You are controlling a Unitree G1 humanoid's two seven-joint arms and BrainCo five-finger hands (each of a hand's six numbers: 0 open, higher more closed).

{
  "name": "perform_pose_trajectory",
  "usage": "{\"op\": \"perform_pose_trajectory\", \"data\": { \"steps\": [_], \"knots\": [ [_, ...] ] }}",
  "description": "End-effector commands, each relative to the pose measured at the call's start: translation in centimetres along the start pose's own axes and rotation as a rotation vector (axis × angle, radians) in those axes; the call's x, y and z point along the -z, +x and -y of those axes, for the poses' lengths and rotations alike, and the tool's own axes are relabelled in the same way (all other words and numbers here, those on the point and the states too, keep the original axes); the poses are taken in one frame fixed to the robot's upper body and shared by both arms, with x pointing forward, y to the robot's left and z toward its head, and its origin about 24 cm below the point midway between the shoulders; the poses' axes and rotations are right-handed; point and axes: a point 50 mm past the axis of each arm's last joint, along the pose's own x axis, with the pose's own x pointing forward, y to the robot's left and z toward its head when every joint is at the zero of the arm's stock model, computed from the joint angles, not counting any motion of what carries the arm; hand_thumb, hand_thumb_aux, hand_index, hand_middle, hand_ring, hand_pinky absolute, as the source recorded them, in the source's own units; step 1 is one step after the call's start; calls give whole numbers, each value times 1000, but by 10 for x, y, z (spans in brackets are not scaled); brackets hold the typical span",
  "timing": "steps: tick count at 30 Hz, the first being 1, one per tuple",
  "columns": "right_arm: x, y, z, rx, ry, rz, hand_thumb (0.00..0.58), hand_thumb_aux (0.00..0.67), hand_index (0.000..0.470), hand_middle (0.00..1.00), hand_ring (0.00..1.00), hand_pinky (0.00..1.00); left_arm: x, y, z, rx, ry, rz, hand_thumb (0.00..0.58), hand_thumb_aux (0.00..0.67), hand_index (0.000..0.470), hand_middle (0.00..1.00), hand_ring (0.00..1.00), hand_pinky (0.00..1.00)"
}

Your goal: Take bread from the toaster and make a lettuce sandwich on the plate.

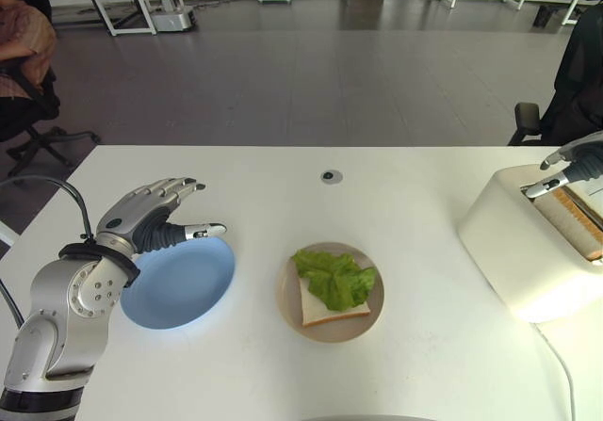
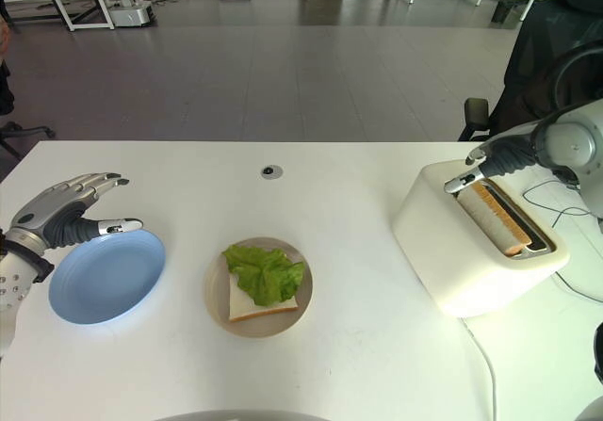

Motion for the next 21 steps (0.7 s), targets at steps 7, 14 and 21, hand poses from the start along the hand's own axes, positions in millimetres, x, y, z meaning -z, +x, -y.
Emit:
{"op": "perform_pose_trajectory", "data": {
  "steps": [7,14,21],
  "knots": [
    [16,-20,-4,12,10,-25,0,0,0,0,0,0,-1,-5,3,13,-17,-14,0,0,0,0,0,0],
    [8,-26,-3,34,-13,10,0,0,0,0,0,0,0,-6,6,13,-25,-21,0,0,0,0,0,0],
    [3,-25,-18,-20,-19,35,0,0,0,0,0,0,2,-7,5,12,-26,-24,0,0,0,0,0,0]
  ]
}}
